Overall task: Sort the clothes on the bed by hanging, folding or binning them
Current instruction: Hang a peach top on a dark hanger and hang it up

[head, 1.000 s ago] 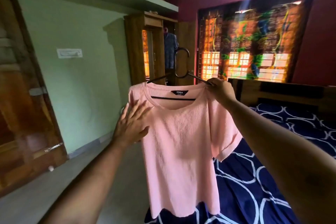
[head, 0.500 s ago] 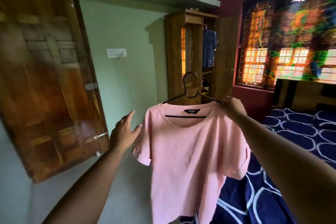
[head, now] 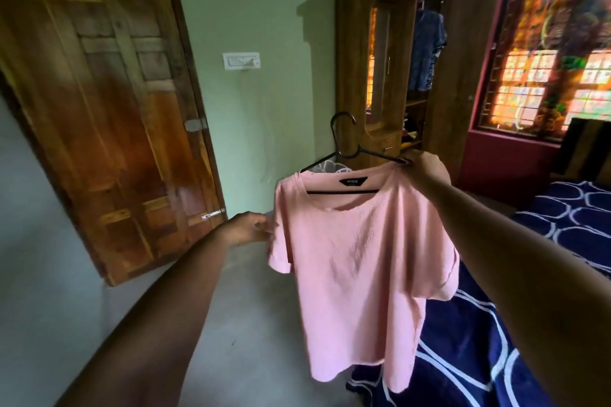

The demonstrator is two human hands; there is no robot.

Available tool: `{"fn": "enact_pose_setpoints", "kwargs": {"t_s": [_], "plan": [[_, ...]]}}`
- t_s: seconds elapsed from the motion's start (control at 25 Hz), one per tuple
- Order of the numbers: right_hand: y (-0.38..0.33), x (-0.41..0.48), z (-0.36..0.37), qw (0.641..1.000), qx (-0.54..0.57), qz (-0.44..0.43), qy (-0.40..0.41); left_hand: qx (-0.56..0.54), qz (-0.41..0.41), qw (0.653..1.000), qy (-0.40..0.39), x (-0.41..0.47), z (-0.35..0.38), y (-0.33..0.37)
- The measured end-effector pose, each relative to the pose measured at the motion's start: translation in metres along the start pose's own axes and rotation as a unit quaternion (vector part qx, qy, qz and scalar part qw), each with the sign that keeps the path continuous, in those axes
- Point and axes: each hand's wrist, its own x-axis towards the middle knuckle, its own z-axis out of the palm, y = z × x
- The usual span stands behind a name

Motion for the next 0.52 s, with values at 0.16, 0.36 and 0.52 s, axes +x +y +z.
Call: {"fn": "enact_pose_setpoints", "kwargs": {"t_s": [0.16, 0.36, 0.52], "plan": [[-0.006, 0.042, 0.033, 1.0, 0.008, 0.0, -0.005, 0.017, 0.013, 1.0, 0.016, 0.036, -0.013, -0.003], [-0.01, 0.114, 0.064, 1.0, 0.02, 0.003, 0.001, 0.042, 0.011, 0.999, 0.025, 0.115, -0.057, -0.014], [-0.016, 0.181, 0.083, 0.999, 0.031, 0.005, 0.015, 0.062, 0.018, 0.997, 0.045, 0.177, -0.084, -0.022]]}}
